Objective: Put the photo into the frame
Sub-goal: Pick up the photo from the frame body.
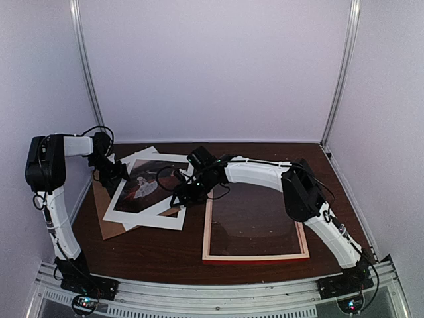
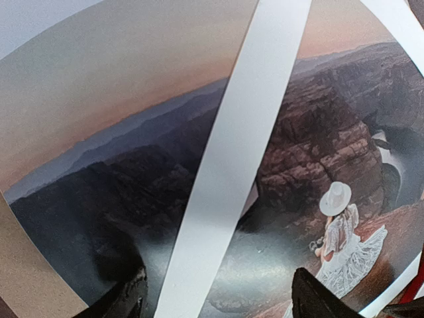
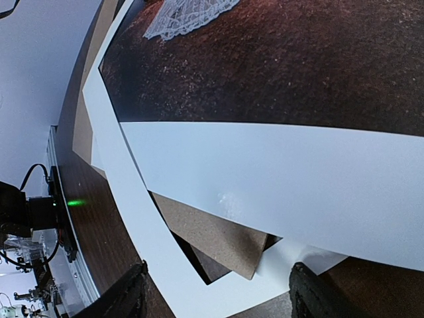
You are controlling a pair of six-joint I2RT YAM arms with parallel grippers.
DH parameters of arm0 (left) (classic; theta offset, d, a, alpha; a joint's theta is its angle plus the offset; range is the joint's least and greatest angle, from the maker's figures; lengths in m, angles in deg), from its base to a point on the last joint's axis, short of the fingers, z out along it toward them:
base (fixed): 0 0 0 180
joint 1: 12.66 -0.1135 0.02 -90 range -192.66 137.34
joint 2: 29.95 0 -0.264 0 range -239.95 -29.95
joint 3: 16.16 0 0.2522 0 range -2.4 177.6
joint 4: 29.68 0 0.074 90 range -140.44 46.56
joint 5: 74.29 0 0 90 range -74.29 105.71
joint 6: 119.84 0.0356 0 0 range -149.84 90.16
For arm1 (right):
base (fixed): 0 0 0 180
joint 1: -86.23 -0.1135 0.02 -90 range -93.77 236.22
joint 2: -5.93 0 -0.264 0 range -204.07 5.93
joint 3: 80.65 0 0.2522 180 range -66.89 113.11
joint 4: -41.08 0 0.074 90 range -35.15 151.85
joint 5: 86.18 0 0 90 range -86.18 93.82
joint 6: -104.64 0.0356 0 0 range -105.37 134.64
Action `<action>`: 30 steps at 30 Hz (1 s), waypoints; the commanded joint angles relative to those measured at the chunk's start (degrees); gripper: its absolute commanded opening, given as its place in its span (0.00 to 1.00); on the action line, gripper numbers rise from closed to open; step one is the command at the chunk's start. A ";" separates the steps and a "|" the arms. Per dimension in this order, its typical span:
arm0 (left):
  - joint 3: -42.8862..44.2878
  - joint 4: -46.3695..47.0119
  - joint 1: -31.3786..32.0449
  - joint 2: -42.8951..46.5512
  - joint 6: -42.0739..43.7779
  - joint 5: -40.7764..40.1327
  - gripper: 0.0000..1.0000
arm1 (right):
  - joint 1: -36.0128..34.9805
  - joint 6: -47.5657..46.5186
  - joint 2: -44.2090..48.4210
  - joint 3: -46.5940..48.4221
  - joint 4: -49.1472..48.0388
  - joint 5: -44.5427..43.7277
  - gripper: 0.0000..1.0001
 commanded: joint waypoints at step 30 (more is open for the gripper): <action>-3.12 0.76 2.25 0.77 0.83 8.34 0.53 | 0.04 0.77 -1.36 -0.01 1.34 -0.88 0.72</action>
